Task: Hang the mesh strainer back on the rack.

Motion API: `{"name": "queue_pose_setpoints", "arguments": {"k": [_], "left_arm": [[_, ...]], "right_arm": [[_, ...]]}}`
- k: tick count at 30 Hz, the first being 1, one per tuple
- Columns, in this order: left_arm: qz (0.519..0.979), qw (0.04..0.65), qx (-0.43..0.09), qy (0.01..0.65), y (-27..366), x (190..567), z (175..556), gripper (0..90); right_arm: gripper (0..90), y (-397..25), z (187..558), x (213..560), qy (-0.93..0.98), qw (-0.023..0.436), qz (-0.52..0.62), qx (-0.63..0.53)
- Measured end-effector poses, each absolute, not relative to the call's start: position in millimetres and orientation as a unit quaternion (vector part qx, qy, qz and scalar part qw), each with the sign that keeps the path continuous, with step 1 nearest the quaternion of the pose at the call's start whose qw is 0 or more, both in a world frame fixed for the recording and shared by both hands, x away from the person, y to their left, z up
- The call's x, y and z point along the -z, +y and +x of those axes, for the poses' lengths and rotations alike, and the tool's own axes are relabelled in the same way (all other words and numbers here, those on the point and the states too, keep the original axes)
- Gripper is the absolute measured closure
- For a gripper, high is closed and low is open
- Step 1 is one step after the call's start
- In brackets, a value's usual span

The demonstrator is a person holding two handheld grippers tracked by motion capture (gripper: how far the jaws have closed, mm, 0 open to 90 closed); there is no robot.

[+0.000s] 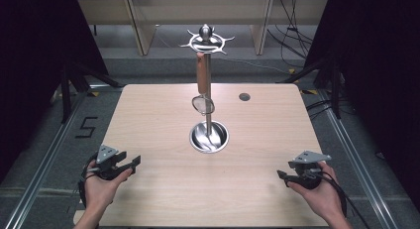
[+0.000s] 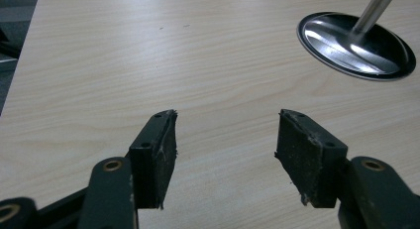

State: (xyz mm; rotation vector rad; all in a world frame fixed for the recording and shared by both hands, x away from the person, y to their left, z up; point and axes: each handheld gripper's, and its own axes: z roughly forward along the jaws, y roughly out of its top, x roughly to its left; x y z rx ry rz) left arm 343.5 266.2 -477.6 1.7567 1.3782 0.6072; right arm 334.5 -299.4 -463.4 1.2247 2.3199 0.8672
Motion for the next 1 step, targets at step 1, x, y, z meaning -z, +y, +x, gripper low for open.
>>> {"name": "queue_pose_setpoints", "arguments": {"k": [1], "left_arm": [[0.695,0.402,-0.240,0.545,266.2,477.6,343.5,40.0]], "right_arm": [[45.0,-299.8,335.9,463.3,0.824,0.187,0.436,-0.310]]}}
